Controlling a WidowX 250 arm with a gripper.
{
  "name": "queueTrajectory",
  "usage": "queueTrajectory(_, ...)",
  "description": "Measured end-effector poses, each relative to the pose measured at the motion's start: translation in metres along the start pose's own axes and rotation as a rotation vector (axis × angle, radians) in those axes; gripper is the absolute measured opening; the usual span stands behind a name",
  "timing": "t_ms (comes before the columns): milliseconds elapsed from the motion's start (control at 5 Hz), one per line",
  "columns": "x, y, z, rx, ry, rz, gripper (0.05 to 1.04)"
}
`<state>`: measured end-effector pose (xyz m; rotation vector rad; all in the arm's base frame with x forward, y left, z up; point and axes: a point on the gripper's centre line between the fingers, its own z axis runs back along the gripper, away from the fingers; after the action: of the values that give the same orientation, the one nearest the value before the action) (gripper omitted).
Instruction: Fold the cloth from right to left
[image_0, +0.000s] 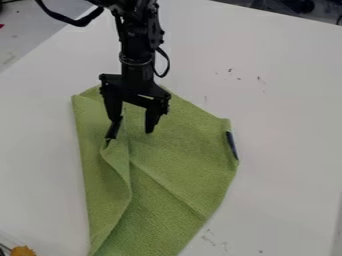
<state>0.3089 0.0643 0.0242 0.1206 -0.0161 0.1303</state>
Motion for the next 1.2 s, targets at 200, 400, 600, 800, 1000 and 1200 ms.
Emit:
queueTrajectory(200, -0.003, -0.001, -0.007, 0.0, 0.024, 0.002, 0.999)
queueTrajectory(400, -0.003, -0.022, -0.006, 0.01, 0.025, -0.032, 0.999)
queueTrajectory(600, 0.0, -0.037, 0.008, -0.003, -0.02, -0.05, 0.999)
queueTrajectory(800, 0.002, -0.059, 0.03, -0.048, -0.074, -0.045, 0.999)
queueTrajectory(1000, -0.002, -0.092, 0.036, -0.129, -0.08, -0.006, 0.999)
queueTrajectory(1200, 0.001, -0.119, 0.027, -0.208, -0.081, 0.016, 0.999)
